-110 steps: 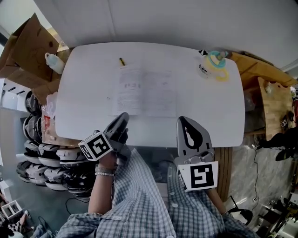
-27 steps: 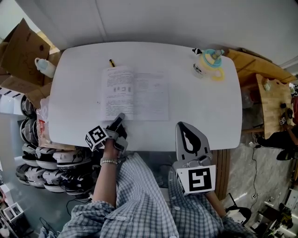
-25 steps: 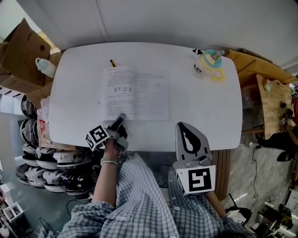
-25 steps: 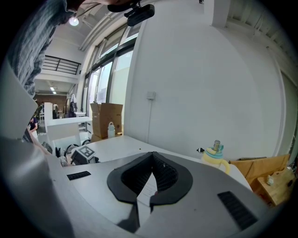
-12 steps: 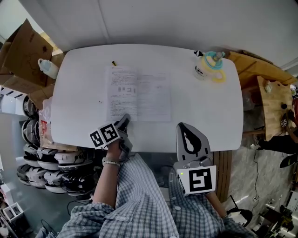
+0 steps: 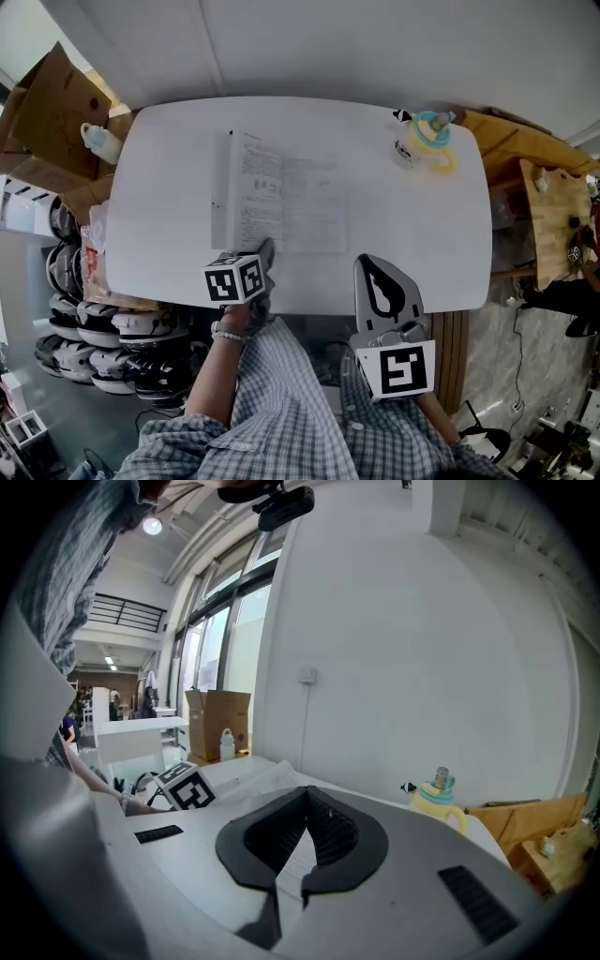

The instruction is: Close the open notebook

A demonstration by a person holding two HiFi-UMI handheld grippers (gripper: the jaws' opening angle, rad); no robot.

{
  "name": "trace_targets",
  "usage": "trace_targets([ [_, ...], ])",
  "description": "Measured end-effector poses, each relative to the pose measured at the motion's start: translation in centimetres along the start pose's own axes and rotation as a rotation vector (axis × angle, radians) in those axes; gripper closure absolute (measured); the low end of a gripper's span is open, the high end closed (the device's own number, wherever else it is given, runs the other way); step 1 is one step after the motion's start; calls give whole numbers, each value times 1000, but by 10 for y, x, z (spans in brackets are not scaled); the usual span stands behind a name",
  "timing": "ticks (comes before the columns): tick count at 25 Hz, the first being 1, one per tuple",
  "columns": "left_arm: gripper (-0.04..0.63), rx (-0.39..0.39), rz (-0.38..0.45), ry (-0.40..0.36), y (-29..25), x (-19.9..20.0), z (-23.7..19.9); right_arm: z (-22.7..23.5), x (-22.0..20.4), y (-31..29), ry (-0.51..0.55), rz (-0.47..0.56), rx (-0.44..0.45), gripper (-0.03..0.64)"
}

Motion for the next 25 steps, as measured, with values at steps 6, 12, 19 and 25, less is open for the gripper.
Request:
trace_targets([
  [6,568,54,-83,-163,-10,3,17,1,0,0,-5,0,2,604],
  [12,568,95,-171,-316,-23,3,32,5,-2,0,-13,-5,-3,604],
  [19,566,141,-257,-455,-36,1,45,9,-6,0,-22,-10,-10,604],
  [25,565,190,-341,-576,-47,-2,56,11,-10,0,-28,-18,-10,604],
])
Point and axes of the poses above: the fingertips, and each gripper's own axes: y backward along the fingers, z to its right, x out of its top, the point moved 9 cm from there along y, backward along the fingers, and after that the axes turned 11 degrees about -x, right-handed, at the moved point
